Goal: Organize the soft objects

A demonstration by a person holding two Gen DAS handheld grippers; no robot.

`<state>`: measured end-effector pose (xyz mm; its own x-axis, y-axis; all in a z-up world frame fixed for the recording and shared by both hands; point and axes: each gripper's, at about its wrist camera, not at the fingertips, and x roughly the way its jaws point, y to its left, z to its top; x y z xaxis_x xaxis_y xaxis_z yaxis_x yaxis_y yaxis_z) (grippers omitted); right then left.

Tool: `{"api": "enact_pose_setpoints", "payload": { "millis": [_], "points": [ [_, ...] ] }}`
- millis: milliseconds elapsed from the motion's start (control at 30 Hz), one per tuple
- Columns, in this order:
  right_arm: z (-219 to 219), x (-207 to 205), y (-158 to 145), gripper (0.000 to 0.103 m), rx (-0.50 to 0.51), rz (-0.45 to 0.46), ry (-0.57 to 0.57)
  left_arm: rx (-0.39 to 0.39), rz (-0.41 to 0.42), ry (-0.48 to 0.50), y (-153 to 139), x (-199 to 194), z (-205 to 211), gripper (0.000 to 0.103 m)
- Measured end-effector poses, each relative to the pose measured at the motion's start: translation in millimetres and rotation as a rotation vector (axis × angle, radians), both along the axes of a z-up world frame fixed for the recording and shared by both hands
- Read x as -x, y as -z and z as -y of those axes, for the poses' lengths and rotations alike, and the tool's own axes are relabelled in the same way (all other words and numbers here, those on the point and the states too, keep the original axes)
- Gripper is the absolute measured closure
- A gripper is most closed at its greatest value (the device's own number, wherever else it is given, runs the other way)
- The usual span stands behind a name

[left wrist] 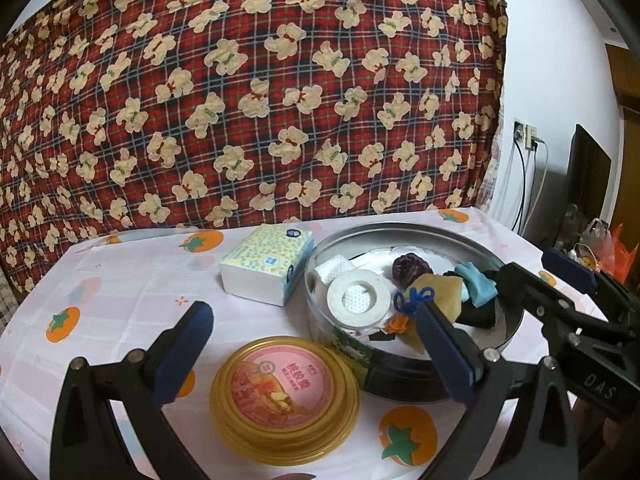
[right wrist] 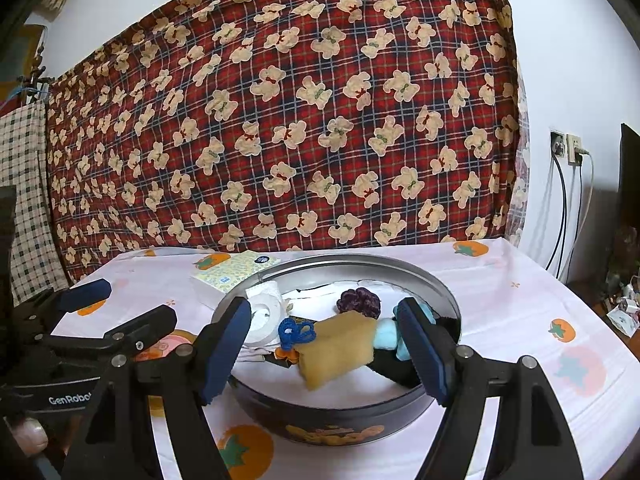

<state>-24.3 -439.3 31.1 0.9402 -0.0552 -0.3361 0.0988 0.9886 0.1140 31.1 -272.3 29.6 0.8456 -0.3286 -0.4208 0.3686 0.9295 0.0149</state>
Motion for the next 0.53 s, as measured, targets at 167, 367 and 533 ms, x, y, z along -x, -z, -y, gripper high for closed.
{"api": "enact_pose_setpoints", "payload": {
  "millis": [167,367,533],
  "points": [
    [-1.2,0.7,-1.9,0.026,-0.001,0.001,-0.003,0.022,-0.025,0.01,1.6,-3.8,-2.3,0.001],
    [-2.4,0.8,-1.1,0.026,-0.002,0.0,-0.002,0.035,-0.015,0.028,3.5,-0.9,-3.4,0.001],
    [-2.6,1.6,1.4,0.026,-0.004,-0.002,-0.002,0.026,-0.005,0.028,2.9,0.1,-2.7,0.001]
  ]
}}
